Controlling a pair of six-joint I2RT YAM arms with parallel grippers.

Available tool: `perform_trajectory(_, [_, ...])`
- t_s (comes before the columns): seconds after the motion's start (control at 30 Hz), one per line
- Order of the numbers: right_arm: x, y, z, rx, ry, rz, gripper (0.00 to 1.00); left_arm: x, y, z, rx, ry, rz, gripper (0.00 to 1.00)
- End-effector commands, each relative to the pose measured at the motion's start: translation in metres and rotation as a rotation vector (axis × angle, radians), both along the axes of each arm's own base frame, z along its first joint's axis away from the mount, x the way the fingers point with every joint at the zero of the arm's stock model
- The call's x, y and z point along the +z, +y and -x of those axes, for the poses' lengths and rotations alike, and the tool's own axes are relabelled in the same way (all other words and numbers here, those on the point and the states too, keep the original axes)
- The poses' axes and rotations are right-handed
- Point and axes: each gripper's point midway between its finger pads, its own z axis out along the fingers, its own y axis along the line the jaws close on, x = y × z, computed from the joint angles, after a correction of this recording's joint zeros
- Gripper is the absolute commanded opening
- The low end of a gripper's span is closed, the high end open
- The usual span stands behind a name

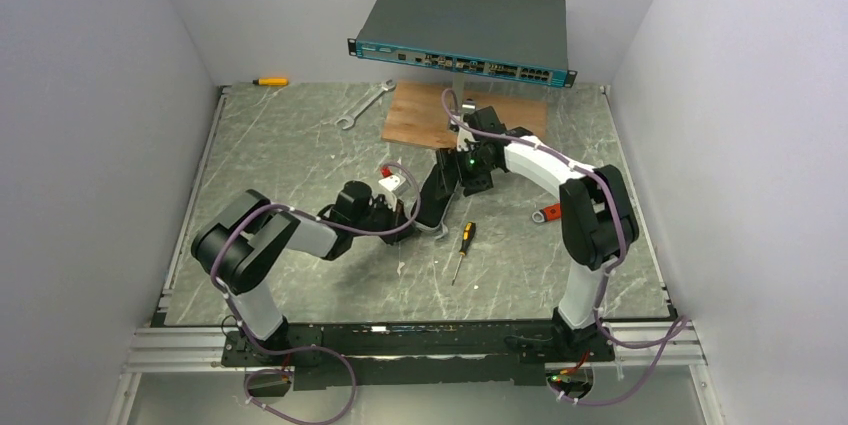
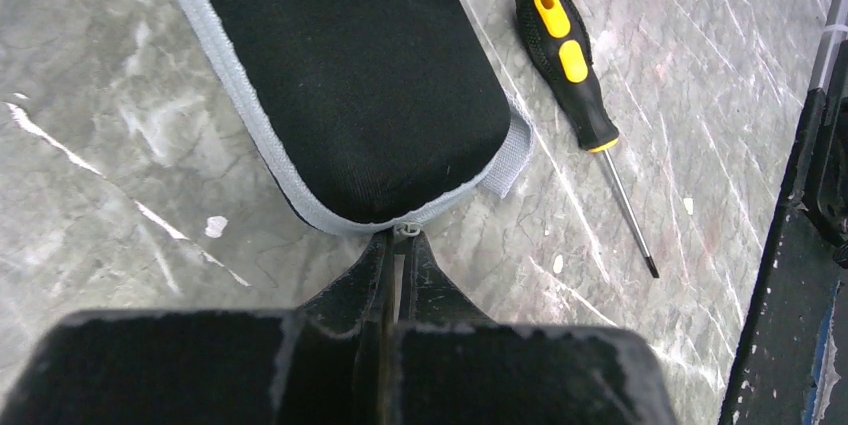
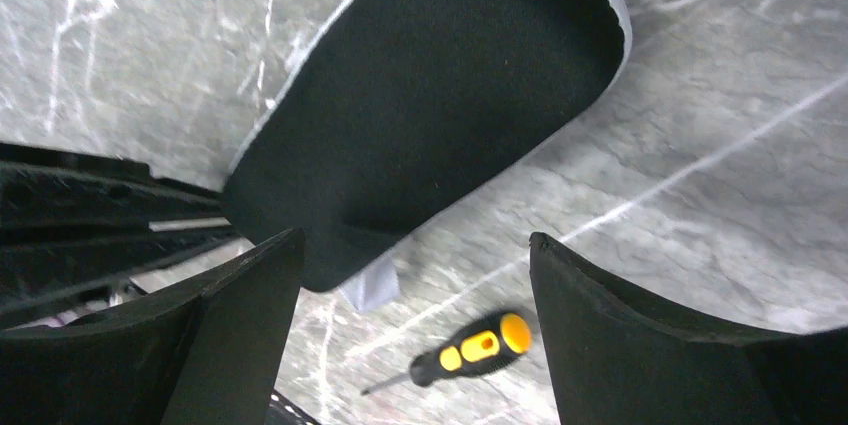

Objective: Open the umbrella

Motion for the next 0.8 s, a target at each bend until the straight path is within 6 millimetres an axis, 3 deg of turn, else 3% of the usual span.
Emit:
perform_trajectory(0.0, [0.018, 0.032, -0.022, -0.068, -0.011, -0.083, 0.84, 0.016, -0.015, -0.011, -0.022, -0.095, 0.038, 0.00])
perform_trajectory(0.23, [0.003, 0.047, -0.020, -0.048, 0.020, -0.073, 0.85, 0.007, -0.019, -0.020, -0.008, -0.097, -0.003, 0.00])
perform_trajectory(0.37, [-0.026, 0.029, -0.021, -0.015, 0.013, 0.033, 0.53, 0.010, -0.010, -0.021, 0.016, -0.111, -0.040, 0.00])
perform_trajectory(0.43, [-0.035, 0.018, -0.021, 0.001, 0.017, 0.075, 0.35, 0.009, 0.001, -0.018, 0.040, -0.111, -0.065, 0.00])
perform_trajectory(0.57, [-0.044, 0.009, -0.012, 0.055, 0.036, 0.083, 0.10, 0.002, 0.023, -0.016, 0.096, -0.101, -0.130, 0.00])
perform_trajectory(0.63, [-0.048, 0.007, -0.009, 0.070, 0.044, 0.086, 0.00, 0.000, 0.030, -0.019, 0.121, -0.099, -0.153, 0.00])
perform_trajectory(0.73, [-0.052, 0.007, -0.004, 0.104, 0.047, 0.085, 0.00, 0.003, 0.042, -0.029, 0.166, -0.098, -0.170, 0.00])
perform_trajectory(0.77, [-0.054, 0.007, -0.003, 0.119, 0.046, 0.088, 0.00, 0.023, 0.044, -0.035, 0.184, -0.146, -0.147, 0.00])
